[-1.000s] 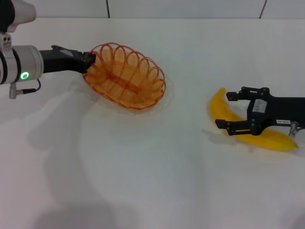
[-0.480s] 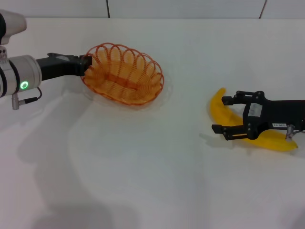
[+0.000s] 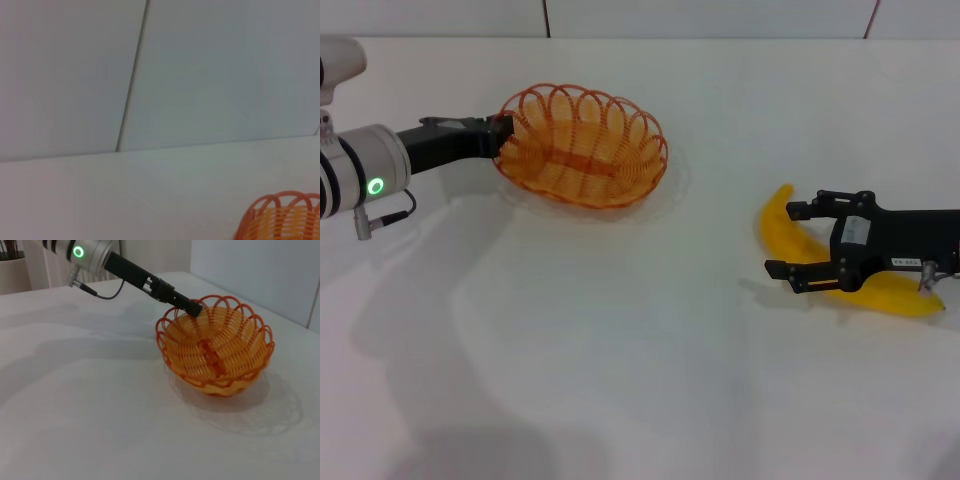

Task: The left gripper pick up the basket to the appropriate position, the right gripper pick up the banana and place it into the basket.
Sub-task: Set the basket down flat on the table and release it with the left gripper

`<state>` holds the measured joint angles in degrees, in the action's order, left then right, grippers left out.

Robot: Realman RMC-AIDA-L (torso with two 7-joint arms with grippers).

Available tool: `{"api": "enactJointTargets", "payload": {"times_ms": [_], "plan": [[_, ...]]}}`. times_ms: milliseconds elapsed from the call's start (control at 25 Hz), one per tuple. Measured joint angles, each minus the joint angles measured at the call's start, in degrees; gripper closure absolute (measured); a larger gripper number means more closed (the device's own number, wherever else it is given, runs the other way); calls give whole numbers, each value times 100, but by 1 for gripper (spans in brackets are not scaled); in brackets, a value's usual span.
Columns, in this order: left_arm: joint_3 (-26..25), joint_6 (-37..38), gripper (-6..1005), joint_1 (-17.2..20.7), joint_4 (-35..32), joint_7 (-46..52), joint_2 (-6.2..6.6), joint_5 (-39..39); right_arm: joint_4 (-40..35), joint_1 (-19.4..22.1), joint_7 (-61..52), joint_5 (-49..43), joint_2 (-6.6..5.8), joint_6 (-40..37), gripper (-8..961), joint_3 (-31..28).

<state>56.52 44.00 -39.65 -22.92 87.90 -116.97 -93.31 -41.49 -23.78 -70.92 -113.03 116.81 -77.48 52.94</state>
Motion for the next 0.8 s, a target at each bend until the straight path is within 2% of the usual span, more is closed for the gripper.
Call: {"api": "enactJointTargets", "payload": {"times_ms": [800], "plan": [[8,3,939,4,367,-81,-2,217,131,-74,79,-4,0,23,73,6]]}}
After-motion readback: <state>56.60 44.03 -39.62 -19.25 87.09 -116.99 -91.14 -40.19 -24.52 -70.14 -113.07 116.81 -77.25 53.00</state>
